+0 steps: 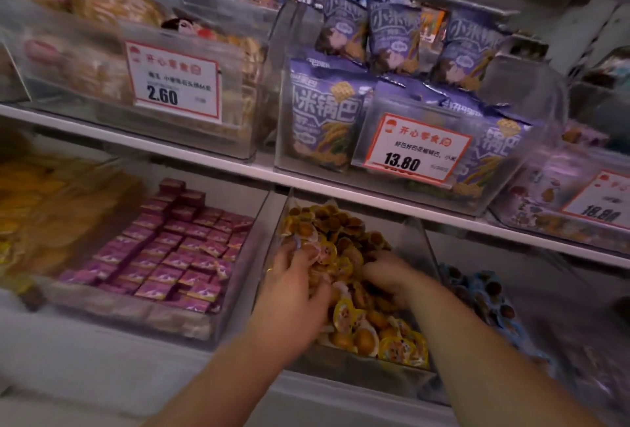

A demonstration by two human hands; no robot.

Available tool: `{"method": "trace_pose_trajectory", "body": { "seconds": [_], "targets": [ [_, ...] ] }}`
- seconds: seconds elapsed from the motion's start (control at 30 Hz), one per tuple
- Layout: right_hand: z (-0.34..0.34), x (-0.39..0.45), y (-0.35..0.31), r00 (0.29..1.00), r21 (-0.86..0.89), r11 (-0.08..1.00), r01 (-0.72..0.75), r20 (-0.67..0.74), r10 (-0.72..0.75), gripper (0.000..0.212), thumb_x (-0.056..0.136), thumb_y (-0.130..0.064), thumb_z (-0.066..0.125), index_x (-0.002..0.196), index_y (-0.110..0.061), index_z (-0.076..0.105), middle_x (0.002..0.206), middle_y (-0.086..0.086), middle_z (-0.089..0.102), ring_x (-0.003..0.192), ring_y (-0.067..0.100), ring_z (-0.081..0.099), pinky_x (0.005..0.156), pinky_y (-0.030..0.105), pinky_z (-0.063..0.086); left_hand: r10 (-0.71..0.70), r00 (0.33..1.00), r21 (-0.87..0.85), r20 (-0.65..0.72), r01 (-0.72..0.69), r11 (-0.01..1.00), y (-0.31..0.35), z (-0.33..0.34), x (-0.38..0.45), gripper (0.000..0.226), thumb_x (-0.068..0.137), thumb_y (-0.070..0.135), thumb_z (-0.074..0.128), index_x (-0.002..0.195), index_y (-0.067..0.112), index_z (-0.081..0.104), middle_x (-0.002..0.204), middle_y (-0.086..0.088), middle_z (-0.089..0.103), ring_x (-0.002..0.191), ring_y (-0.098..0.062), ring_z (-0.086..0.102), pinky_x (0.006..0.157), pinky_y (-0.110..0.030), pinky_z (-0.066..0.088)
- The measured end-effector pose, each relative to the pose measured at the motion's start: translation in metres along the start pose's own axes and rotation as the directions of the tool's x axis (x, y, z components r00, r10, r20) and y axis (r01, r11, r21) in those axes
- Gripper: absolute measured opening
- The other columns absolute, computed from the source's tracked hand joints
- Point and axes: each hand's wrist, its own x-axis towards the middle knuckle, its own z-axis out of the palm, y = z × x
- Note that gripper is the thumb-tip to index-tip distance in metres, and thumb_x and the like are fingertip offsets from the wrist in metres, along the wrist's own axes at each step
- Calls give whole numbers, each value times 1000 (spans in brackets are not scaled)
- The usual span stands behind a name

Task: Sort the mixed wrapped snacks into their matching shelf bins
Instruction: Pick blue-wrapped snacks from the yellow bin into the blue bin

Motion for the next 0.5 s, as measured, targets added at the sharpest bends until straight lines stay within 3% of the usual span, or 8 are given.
{"method": "trace_pose_trajectory", "body": {
  "seconds": [0.03, 0.1, 0.2, 0.3, 0.4, 0.5],
  "targets": [
    [3, -3, -1, 1000, 150, 988, -25, -4, 26, 45, 75, -27, 80, 115, -10, 70, 99, 14, 76, 80, 26, 74, 72, 40, 61, -25, 999, 7, 29, 25, 1000, 0, 0, -1, 55, 93, 42, 56, 145, 31, 39, 159, 6, 18, 142, -21, 34, 114, -42, 36],
    [8, -5, -7, 999, 378, 925, -41, -10, 48, 31, 79, -14, 73, 109, -3, 73, 88, 16, 76, 72, 27, 72, 75, 42, 60, -65, 996, 25, 67, 63, 998, 0, 2, -2, 65, 91, 46, 56, 149, 32, 31, 161, 3, 14, 144, -27, 33, 112, -45, 38],
    [11, -9, -23, 999, 589, 808, -18, 34, -2, 16, 90, -9, 62, 103, -3, 71, 81, 15, 72, 70, 23, 65, 70, 37, 58, -130, 984, 37, 125, 126, 991, 1, 5, 0, 75, 86, 50, 55, 150, 35, 19, 159, -4, 20, 137, -32, 42, 110, -44, 41],
    [3, -17, -41, 999, 634, 773, 9, 19, -27, 8, 94, -10, 60, 99, -8, 66, 85, 15, 66, 71, 22, 62, 54, 33, 55, -192, 955, -29, 228, 204, 979, 0, 4, 11, 89, 72, 59, 53, 151, 38, 16, 156, -5, 31, 131, -29, 49, 107, -41, 43],
    [-9, -26, -52, 998, 632, 775, 0, 50, -41, 11, 96, -10, 58, 105, -5, 63, 94, 18, 62, 75, 26, 60, 58, 37, 56, -206, 921, -116, 330, 256, 960, -2, 4, 25, 100, 63, 65, 56, 152, 42, 16, 158, 3, 28, 137, -22, 42, 112, -41, 38],
    [-21, -35, -52, 993, 619, 785, -23, 106, -55, 20, 97, -12, 52, 114, -5, 61, 100, 19, 64, 75, 26, 62, 62, 38, 56, -109, 921, -181, 373, 188, 965, 4, 9, 28, 88, 64, 63, 58, 146, 46, 31, 151, 11, 36, 133, -13, 44, 113, -37, 38]
  ]
}}
